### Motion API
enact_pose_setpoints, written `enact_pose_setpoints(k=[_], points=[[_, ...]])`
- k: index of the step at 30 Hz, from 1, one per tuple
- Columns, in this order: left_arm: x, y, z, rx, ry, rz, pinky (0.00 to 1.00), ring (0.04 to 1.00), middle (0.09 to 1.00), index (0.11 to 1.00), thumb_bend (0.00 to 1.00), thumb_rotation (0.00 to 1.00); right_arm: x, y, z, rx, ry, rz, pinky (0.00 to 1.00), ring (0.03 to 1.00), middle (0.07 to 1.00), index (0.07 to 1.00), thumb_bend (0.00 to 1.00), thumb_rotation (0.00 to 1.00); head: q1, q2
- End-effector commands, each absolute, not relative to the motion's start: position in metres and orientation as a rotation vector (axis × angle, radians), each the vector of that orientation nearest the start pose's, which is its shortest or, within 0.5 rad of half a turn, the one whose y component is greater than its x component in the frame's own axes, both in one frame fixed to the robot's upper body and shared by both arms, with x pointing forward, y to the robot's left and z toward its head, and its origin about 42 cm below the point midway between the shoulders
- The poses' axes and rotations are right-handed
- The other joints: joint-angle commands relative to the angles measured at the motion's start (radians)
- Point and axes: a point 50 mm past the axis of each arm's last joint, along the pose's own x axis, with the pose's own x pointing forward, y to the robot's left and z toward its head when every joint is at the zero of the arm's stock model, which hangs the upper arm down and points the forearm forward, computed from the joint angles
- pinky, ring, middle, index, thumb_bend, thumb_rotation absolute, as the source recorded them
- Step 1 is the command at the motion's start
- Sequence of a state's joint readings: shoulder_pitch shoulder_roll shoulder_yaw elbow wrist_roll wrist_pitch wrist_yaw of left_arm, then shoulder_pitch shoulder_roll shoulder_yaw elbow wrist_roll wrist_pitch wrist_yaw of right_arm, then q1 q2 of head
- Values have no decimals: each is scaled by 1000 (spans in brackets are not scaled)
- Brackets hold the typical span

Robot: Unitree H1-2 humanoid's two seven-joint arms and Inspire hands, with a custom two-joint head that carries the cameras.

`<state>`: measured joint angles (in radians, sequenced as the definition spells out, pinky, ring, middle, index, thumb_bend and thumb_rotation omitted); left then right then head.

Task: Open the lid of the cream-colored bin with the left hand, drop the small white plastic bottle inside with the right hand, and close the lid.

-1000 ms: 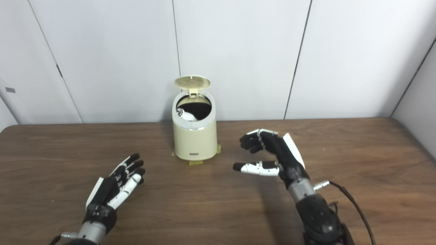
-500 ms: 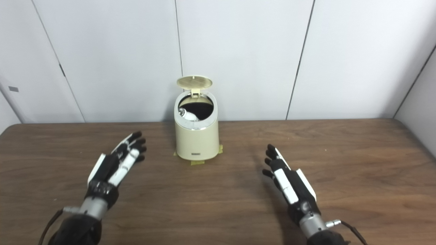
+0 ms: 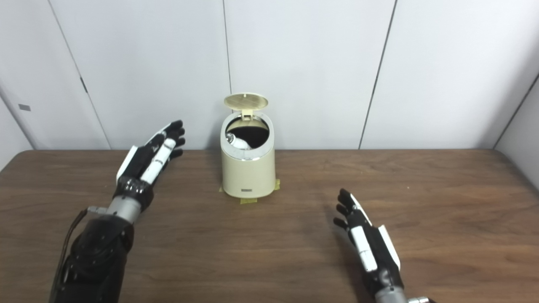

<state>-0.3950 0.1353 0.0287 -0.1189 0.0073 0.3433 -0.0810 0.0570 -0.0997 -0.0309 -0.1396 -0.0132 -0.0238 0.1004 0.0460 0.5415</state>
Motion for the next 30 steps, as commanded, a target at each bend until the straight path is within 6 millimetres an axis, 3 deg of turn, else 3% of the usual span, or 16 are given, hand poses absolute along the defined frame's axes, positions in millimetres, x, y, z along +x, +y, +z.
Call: enact_pose_setpoints(k=[1,6,13,19,25,30], points=[[404,216,272,169,-273,-114,889,908,920,934,502,749,269,-248,132,-131,-191,46,845,924,939,932,599,968,1,0],[423,208,291,192,-304,-124,880,904,922,924,500,744,270,-248,129,-110,-199,26,833,917,933,929,627,963,-4,-6],[456,194,328,270,-363,-141,868,888,908,913,548,740,269,-247,128,-79,-201,13,824,908,924,925,591,953,-5,1],[479,182,356,318,-388,-146,848,874,887,879,520,746,268,-244,127,-81,-198,3,822,902,916,924,582,949,-10,3],[493,178,372,381,-411,-165,859,914,890,859,481,796,267,-243,124,-117,-192,-5,761,864,893,915,614,968,-15,2],[498,171,378,490,-439,-203,819,864,857,832,439,785,266,-242,121,-110,-178,-1,785,888,905,930,603,996,-19,1]])
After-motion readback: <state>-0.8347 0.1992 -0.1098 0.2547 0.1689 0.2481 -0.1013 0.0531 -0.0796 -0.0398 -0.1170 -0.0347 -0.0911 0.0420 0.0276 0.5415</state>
